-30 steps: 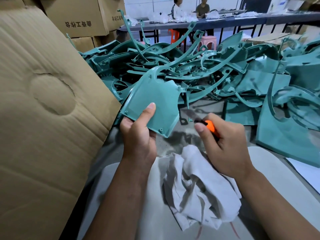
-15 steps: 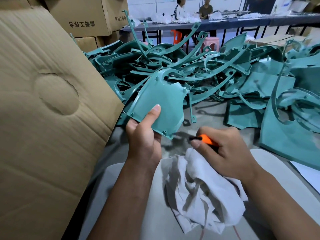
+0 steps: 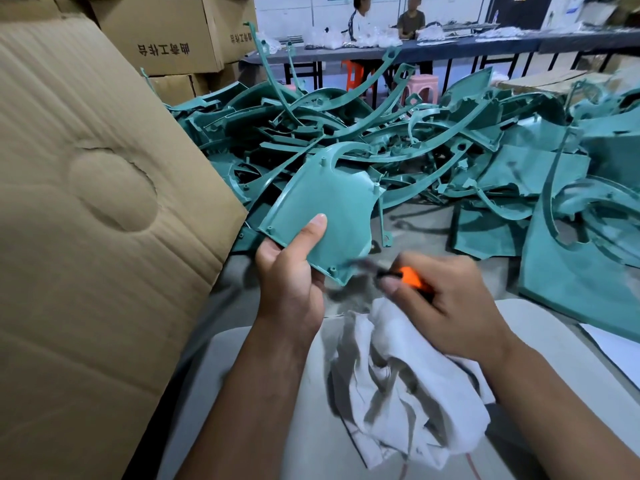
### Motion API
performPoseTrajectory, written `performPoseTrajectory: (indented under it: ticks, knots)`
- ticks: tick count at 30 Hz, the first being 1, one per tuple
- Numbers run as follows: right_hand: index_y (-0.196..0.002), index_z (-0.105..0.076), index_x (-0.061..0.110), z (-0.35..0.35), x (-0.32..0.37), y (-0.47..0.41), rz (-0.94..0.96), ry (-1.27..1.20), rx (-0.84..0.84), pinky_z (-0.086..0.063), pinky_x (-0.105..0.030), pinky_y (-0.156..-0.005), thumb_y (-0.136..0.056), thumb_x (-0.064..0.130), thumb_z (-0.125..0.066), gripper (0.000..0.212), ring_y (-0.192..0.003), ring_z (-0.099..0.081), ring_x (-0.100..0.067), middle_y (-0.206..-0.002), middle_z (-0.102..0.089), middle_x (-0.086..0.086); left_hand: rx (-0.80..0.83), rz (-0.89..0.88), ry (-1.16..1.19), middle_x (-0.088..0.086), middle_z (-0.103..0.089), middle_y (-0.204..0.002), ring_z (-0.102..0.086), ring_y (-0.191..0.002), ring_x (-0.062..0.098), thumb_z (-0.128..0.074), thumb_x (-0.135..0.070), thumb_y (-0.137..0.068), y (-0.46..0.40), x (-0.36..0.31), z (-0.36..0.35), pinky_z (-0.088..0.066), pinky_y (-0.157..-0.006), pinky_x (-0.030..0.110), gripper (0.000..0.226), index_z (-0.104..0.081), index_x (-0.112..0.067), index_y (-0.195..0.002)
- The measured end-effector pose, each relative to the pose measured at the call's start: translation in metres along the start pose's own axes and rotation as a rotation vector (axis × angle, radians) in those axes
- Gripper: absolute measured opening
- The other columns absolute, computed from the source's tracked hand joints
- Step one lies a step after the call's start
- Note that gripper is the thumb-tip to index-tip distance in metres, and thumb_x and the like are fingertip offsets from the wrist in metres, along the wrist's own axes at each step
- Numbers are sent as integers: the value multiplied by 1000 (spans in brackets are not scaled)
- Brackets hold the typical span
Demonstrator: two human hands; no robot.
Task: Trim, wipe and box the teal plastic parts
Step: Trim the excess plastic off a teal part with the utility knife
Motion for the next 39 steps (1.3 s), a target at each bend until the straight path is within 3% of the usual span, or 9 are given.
performPoseTrajectory:
  ticks: [2, 5, 9, 16, 22, 27, 31, 36, 39]
  knots:
    - [-74, -43, 29, -3, 4, 1, 23, -21, 65, -26, -24, -49, -103, 44, -57, 35, -49, -37, -8, -56, -33, 15, -4, 1, -10, 11, -77, -112, -74, -102, 29, -65, 3, -92, 0, 0, 0, -61, -89, 45, 25, -69, -9, -114]
    - [-71, -51, 13, 0, 6, 1, -19, -46, -51, -28, -24, -50, -103, 41, -56, 44, -51, -39, -11, -57, -37, 10, 3, -3, -14, 13, -75, -116, -73, -106, 32, -64, 5, -93, 1, 2, -2, -58, -95, 52, 26, -68, -10, -113]
    - [-76, -46, 26, 2, 5, -1, -53, -12, -155, -28, -12, -55, -105, 35, -55, 31, -53, -45, -1, -61, -45, 24, 48, 6, -2, 15, -74, -118, -71, -110, 36, -62, 5, -94, 2, 1, -3, -57, -95, 56, 27, -69, -11, -114]
    - [-67, -46, 18, 2, 5, 0, -10, -122, 28, -25, -21, -49, -101, 37, -59, 41, -48, -35, -9, -56, -34, 14, 62, -45, -4, 16, -71, -126, -69, -115, 35, -61, 4, -94, 0, -4, -1, -53, -101, 59, 39, -61, -5, -133]
    - [-75, -61, 9, 9, 9, -2, -175, -251, -171, -35, -21, -53, -90, 46, -72, 42, -51, -43, -12, -57, -49, 3, 141, -108, -45, 21, -69, -128, -64, -120, 43, -66, 5, -89, 4, 1, -4, -49, -102, 65, 43, -61, -3, -131]
    - [-59, -48, 21, 3, 5, -2, -315, -492, -219, -35, -15, -48, -87, 26, -79, 42, -46, -39, -5, -52, -44, 12, 372, -124, -114, 16, -73, -119, -71, -109, 36, -67, 7, -90, 14, 10, -9, -59, -87, 50, 37, -66, -11, -122]
    - [-57, -58, 36, 10, -2, -3, -363, -511, -229, -39, -17, -44, -90, 23, -79, 41, -41, -47, -5, -49, -53, 10, 319, -70, -165, 15, -74, -116, -72, -105, 36, -67, -5, -84, 6, 5, -1, -59, -88, 56, 35, -65, -11, -119]
    - [-65, -62, 23, 16, -8, 0, -449, -406, -348, -42, -29, -39, -88, 42, -81, 36, -41, -42, -33, -51, -46, -13, 424, -173, -497, 10, -76, -109, -73, -101, 33, -65, -8, -85, -12, -6, 18, -61, -86, 51, 35, -60, -18, -118]
    - [-63, -62, 25, 16, -10, 1, -380, -292, -398, -39, -19, -47, -93, 35, -78, 36, -44, -44, -9, -49, -49, 7, 543, -96, -492, 7, -75, -118, -72, -109, 24, -64, -4, -89, -10, -2, 19, -59, -86, 31, 37, -67, -17, -123]
Point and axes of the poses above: each hand's wrist, its own y-axis away from the middle knuckle, its own z-axis out of the back of the hand, x = y × z, the point moved 1 cm from there along -y, towards the middle knuckle
